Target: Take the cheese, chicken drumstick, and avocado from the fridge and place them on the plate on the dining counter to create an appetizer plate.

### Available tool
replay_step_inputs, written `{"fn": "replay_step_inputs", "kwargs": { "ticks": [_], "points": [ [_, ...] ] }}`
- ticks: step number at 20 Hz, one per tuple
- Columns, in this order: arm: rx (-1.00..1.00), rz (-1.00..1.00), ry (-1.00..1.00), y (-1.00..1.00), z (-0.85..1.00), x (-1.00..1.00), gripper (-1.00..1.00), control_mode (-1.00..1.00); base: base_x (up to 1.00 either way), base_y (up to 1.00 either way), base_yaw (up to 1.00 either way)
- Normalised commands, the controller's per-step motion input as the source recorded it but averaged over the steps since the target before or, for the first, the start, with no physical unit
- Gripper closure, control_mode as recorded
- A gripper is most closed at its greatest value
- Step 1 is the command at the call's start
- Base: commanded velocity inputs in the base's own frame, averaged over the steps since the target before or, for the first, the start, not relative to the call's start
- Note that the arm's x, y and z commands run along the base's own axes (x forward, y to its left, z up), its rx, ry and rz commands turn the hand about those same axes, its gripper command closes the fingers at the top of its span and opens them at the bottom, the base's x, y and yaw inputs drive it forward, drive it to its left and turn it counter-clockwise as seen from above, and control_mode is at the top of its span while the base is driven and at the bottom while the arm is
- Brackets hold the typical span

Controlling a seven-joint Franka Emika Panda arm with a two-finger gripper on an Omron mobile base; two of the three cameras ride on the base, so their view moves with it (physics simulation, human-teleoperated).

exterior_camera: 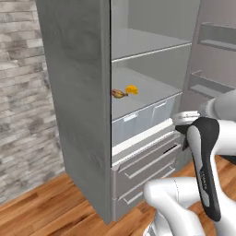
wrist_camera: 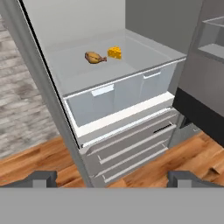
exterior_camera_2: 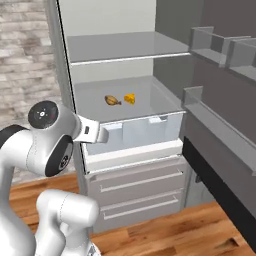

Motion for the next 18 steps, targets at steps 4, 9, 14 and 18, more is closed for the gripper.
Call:
{"fn": "replay_step_inputs", "kwargs": {
  "ticks": [4,9,14,18],
  "points": [
    [0.00,0.00,0.00,0.00,0.00,0.00,-1.00,1.00,0.50,-0.56,0.35],
    [0.00,0.00,0.00,0.00,0.00,0.00,-1.00,1.00,0.36,-0.75,0.31],
    [0.00,0.00,0.00,0.00,0.00,0.00,-1.00,1.00,0.59,-0.16,0.25],
    [0.00,0.00,0.00,0.00,0.00,0.00,-1.00,1.00,0.82,0.00,0.19]
  ]
}}
